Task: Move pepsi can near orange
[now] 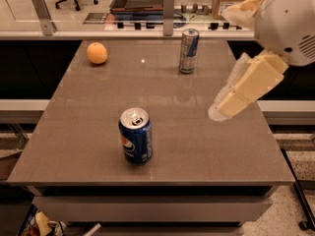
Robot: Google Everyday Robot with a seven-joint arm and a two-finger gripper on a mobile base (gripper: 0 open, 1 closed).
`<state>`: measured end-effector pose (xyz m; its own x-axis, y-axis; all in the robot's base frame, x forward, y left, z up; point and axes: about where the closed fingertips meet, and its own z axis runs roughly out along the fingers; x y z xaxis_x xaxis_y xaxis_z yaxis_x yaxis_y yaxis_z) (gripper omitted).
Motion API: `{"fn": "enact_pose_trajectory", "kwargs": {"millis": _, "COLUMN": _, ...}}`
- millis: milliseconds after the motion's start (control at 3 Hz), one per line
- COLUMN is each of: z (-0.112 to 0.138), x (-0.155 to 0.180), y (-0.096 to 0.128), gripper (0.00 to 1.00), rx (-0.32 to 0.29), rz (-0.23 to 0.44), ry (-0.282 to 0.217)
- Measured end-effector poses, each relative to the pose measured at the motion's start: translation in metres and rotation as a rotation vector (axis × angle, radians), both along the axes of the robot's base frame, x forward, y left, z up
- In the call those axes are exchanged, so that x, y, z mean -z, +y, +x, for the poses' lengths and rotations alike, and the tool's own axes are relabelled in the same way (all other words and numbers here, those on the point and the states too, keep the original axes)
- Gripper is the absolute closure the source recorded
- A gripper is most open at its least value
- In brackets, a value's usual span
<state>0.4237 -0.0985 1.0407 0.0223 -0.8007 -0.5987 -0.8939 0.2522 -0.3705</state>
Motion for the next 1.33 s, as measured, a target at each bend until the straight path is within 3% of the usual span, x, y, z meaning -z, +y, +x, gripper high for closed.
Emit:
{"fn": "enact_pose_trajectory", "kwargs": {"millis": 667, "z": 0.010, "x": 0.045, "y": 0.057, "gripper": 0.00, "rx": -0.054, "rz": 0.229, "ry": 0.053}}
{"fn": "enact_pose_trajectory", "kwargs": {"millis": 1333, "z": 0.009, "x": 0.043, "y": 0.061, "gripper": 0.00, "rx": -0.055, "rz": 0.240, "ry": 0.051}}
